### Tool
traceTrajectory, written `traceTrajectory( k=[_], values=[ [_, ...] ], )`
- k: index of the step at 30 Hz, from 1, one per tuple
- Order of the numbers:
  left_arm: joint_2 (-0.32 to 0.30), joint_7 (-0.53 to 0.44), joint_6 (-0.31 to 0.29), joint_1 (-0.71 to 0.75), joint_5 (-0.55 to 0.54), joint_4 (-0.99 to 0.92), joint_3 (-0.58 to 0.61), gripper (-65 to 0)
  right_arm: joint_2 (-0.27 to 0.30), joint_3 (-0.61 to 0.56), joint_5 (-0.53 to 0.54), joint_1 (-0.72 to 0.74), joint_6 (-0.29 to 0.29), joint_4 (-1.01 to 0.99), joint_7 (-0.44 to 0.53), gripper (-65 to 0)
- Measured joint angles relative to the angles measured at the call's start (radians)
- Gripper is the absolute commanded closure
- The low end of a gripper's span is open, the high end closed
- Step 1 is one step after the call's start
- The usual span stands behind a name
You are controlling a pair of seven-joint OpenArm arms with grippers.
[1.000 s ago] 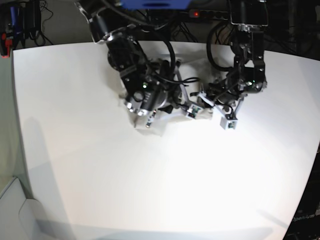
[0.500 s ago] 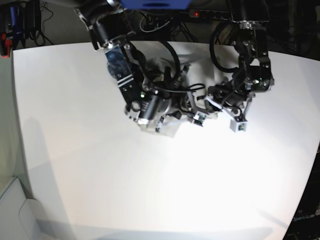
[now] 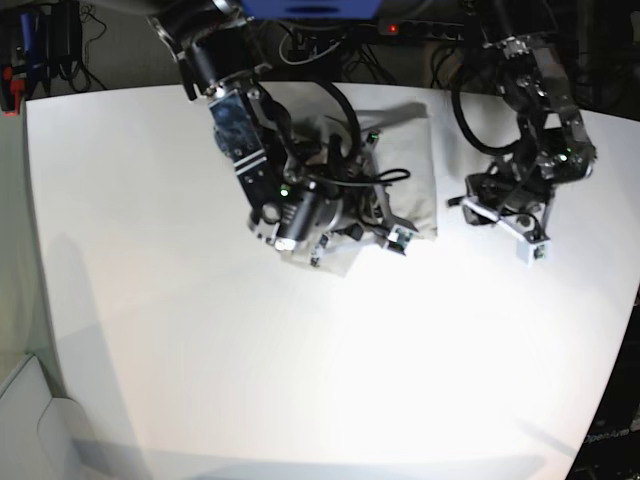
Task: Layout the t-shirt on the table in an organized manner, then fold the t-shirt properly
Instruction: 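Lift the bundle with both grippers and fold it over toward the left gripper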
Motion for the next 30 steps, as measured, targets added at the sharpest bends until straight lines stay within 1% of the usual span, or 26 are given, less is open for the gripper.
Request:
traceTrajectory(
  k=[2, 4, 6, 7, 11, 14, 16, 20, 23, 25, 27, 30],
  values=[
    [-0.001, 0.030, 0.000, 0.000, 0.028, -0.016, -0.025, -13.8, 0.000, 0.000, 0.000, 0.002, 0.000, 0.000, 0.000, 0.0],
    [0.002, 0.030, 0.000, 0.000, 0.069, -0.032, -0.029, -12.0, -0.002, 0.000, 0.001, 0.005, 0.000, 0.000, 0.000, 0.0],
    [0.017, 0.022, 0.000, -0.006, 0.141, -0.077, -0.031, -12.1, -0.002, 0.000, 0.013, 0.008, 0.000, 0.000, 0.000, 0.0],
    [0.028, 0.024, 0.000, -0.005, 0.156, -0.097, -0.035, -12.1, 0.001, 0.000, 0.036, 0.012, 0.000, 0.000, -0.005, 0.0],
    [0.058, 0.029, 0.000, -0.031, 0.158, -0.142, -0.028, -12.1, -0.001, 0.000, 0.152, 0.024, 0.000, 0.002, -0.002, 0.0],
    [0.071, 0.017, 0.000, -0.060, 0.153, -0.174, -0.025, -12.1, -0.002, -0.001, 0.160, 0.023, 0.000, 0.002, 0.000, 0.0],
    [0.071, 0.015, 0.000, -0.061, 0.152, -0.179, -0.025, -12.1, 0.000, 0.000, 0.204, 0.023, 0.000, 0.002, 0.002, 0.0],
    [0.082, 0.011, 0.001, -0.061, 0.153, -0.180, -0.028, -12.1, 0.000, 0.000, 0.219, 0.023, 0.000, -0.002, 0.072, 0.0],
    [0.082, 0.011, 0.000, -0.061, 0.153, -0.180, -0.028, -12.1, 0.000, 0.000, 0.220, 0.024, 0.000, -0.002, 0.080, 0.0],
    [0.082, 0.008, 0.001, -0.060, 0.152, -0.180, -0.028, -12.1, 0.001, 0.000, 0.257, 0.023, 0.000, -0.003, 0.080, 0.0],
    [0.082, 0.008, 0.001, -0.060, 0.153, -0.180, -0.028, -12.1, 0.000, 0.000, 0.302, 0.022, 0.000, -0.003, 0.110, 0.0],
    [0.079, 0.008, 0.000, -0.059, 0.150, -0.180, -0.028, -12.0, 0.001, -0.001, 0.370, 0.024, 0.000, -0.003, 0.110, 0.0]
  ],
)
